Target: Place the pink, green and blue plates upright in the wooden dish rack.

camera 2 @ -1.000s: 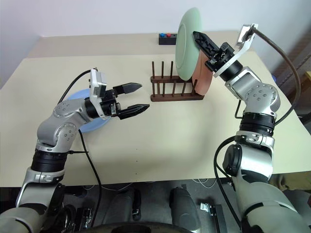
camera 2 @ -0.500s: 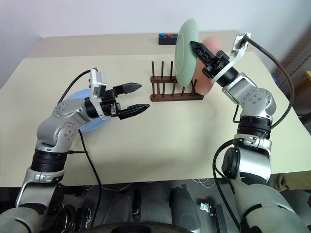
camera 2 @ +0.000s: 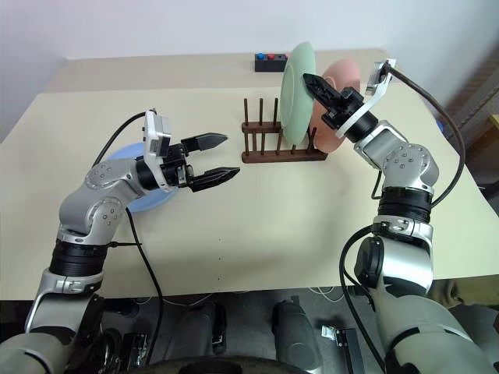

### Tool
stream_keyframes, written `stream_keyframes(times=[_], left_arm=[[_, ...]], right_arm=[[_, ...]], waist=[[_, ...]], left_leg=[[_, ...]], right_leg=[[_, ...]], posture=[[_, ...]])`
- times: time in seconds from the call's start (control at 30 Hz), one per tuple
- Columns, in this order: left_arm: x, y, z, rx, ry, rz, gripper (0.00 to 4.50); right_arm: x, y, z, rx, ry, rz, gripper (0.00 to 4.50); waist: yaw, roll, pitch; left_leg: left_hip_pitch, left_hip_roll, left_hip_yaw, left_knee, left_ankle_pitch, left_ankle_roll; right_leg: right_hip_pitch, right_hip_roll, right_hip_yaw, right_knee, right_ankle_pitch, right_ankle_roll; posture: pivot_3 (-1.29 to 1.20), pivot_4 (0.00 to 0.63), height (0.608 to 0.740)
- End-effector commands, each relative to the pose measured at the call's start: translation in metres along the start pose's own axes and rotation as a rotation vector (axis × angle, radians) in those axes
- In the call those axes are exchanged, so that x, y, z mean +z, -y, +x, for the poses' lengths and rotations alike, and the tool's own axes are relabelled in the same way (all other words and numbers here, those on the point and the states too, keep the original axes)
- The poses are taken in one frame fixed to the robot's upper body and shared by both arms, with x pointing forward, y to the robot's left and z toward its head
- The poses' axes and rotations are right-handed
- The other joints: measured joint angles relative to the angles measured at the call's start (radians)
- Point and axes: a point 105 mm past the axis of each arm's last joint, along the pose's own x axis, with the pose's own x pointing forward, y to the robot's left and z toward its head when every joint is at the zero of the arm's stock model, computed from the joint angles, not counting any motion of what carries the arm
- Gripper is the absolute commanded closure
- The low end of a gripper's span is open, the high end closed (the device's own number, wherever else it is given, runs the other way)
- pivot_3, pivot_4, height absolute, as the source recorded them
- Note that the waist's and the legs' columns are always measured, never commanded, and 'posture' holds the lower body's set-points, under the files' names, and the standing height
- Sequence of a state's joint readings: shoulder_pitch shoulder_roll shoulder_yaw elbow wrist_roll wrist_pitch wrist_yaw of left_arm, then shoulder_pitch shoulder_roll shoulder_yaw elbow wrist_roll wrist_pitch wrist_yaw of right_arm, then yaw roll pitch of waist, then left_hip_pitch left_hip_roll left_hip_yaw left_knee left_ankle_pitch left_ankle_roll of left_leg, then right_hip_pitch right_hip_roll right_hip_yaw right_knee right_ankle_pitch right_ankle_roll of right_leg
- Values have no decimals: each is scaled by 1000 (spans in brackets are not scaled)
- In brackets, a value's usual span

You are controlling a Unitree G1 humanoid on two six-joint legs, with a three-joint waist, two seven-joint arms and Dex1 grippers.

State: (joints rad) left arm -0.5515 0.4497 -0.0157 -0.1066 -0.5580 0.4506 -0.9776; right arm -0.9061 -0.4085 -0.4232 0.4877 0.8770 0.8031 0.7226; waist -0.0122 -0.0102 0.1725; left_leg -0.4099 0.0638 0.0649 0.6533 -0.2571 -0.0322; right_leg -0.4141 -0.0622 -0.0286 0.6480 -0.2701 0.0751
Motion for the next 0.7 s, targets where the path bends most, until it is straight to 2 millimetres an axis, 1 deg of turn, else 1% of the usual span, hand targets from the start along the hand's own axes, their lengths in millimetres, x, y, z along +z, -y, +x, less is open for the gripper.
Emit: stream_keyframes(times=[0.03,0.37,0.4,0.5,0.6,0.63,0.7], left_arm=[[11,4,-1,-9,31,37,0],[12,5,-2,-4,32,40,0],[12,5,-2,-4,32,40,0],[12,5,-3,-4,33,40,0],[12,4,-2,-6,32,40,0],[12,4,-2,-7,33,38,0],[12,4,-2,-9,34,38,0]], right_arm=[[4,-2,0,6,21,-27,4405],[-4,7,-2,-18,5,-31,4405],[-4,8,-3,-21,5,-34,4142],[-3,9,-4,-27,11,-41,3102],[-2,8,-4,-24,12,-42,1553],[-1,8,-4,-24,11,-44,1137],[0,7,-5,-23,15,-47,158]], waist=[[0,0,0],[0,0,0],[0,0,0],[0,0,0],[0,0,0],[0,0,0],[0,0,0]], left_leg=[[0,0,0,0,0,0],[0,0,0,0,0,0],[0,0,0,0,0,0],[0,0,0,0,0,0],[0,0,0,0,0,0],[0,0,0,0,0,0],[0,0,0,0,0,0]], right_leg=[[0,0,0,0,0,0],[0,0,0,0,0,0],[0,0,0,0,0,0],[0,0,0,0,0,0],[0,0,0,0,0,0],[0,0,0,0,0,0],[0,0,0,0,0,0]], posture=[[0,150,740],[0,150,740],[0,150,740],[0,150,740],[0,150,740],[0,150,740],[0,150,740]])
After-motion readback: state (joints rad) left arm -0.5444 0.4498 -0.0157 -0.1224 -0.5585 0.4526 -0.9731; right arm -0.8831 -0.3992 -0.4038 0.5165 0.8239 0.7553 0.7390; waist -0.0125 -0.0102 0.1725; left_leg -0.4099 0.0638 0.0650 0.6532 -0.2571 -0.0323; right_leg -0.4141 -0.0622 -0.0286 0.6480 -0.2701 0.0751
